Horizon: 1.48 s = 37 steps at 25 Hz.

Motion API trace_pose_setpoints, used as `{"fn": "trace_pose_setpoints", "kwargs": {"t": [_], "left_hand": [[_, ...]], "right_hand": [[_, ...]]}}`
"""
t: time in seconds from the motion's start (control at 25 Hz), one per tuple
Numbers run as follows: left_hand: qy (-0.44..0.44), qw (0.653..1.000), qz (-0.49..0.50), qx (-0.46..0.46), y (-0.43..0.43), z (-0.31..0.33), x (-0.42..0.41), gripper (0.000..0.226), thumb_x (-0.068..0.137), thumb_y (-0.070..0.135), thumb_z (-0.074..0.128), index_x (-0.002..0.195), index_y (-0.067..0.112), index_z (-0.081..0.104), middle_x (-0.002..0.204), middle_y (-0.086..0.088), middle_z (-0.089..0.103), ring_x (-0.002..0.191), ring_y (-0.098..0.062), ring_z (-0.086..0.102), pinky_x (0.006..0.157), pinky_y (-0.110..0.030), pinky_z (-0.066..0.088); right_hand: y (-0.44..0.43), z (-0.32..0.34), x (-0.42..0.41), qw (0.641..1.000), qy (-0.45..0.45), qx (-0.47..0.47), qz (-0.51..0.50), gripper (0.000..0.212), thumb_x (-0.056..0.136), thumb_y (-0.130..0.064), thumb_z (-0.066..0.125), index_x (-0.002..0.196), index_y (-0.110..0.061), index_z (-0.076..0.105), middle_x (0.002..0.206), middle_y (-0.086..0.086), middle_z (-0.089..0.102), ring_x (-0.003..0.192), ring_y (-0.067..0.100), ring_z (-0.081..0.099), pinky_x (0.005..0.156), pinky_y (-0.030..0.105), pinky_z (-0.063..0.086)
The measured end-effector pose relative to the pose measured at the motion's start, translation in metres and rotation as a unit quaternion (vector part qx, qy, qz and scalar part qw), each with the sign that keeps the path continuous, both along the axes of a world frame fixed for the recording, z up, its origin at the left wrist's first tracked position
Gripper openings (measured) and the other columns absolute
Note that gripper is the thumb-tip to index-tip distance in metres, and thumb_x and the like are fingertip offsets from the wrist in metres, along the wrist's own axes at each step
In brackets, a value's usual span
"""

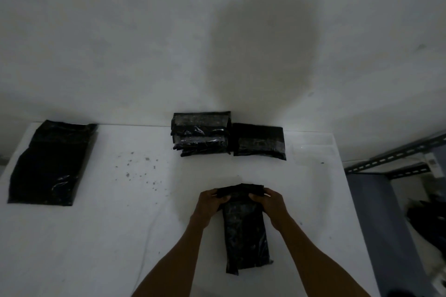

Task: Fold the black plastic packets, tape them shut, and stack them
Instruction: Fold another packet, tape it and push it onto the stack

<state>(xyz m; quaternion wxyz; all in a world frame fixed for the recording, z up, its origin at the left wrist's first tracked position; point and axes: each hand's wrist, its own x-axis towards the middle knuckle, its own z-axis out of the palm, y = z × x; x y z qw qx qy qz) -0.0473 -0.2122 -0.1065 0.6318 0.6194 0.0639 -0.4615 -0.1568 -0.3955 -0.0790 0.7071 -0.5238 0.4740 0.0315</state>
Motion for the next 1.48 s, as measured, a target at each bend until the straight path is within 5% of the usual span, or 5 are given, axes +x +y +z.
{"fn": "trace_pose_setpoints", "kwargs": {"t": [0.44, 0.72, 1.0, 1.24, 1.48], "left_hand": [[0.001, 1.0, 0.011, 0.012, 0.008, 0.006, -0.004, 0.042, 0.08, 0.018, 0.082, 0.119, 0.012, 0.07, 0.112, -0.004, 0.072, 0.104, -0.019, 0.068, 0.092, -0.031, 0.055], [-0.024, 0.999, 0.008, 0.022, 0.016, 0.003, -0.009, 0.019, 0.083, 0.015, 0.079, 0.1, 0.008, 0.076, 0.103, -0.011, 0.074, 0.103, -0.028, 0.068, 0.09, -0.031, 0.056], [0.006, 1.0, 0.002, -0.011, 0.018, 0.006, -0.008, 0.042, 0.079, 0.012, 0.081, 0.12, 0.008, 0.069, 0.114, -0.008, 0.072, 0.107, -0.022, 0.068, 0.095, -0.034, 0.054], [-0.017, 0.999, 0.022, 0.019, 0.015, 0.008, -0.012, 0.023, 0.078, 0.005, 0.081, 0.099, 0.012, 0.075, 0.098, -0.003, 0.074, 0.09, -0.017, 0.069, 0.077, -0.022, 0.056], [0.001, 0.999, 0.038, 0.004, 0.012, 0.008, -0.008, 0.028, 0.083, 0.013, 0.078, 0.111, 0.01, 0.074, 0.107, -0.006, 0.074, 0.101, -0.02, 0.07, 0.092, -0.03, 0.055]], "right_hand": [[0.008, 0.009, 0.006, 1.0, 0.015, 0.017, -0.01, 0.021, 0.079, -0.02, 0.081, 0.097, -0.015, 0.072, 0.102, 0.008, 0.072, 0.096, 0.022, 0.067, 0.082, 0.032, 0.056], [0.015, 0.006, 0.002, 1.0, 0.001, -0.005, -0.005, 0.023, 0.075, -0.021, 0.085, 0.095, -0.018, 0.075, 0.098, 0.004, 0.075, 0.097, 0.02, 0.069, 0.089, 0.031, 0.055], [0.015, 0.005, 0.0, 1.0, 0.004, -0.003, 0.02, 0.029, 0.075, -0.023, 0.085, 0.101, -0.017, 0.073, 0.102, 0.005, 0.074, 0.098, 0.022, 0.068, 0.092, 0.036, 0.055], [0.012, -0.001, -0.006, 0.999, 0.023, -0.026, 0.026, 0.015, 0.077, -0.013, 0.082, 0.091, -0.015, 0.075, 0.098, 0.012, 0.074, 0.095, 0.028, 0.068, 0.089, 0.038, 0.056], [0.013, 0.006, -0.001, 1.0, -0.002, 0.011, -0.006, 0.019, 0.08, -0.013, 0.079, 0.098, -0.015, 0.073, 0.098, 0.007, 0.072, 0.095, 0.024, 0.066, 0.082, 0.03, 0.054]]}}
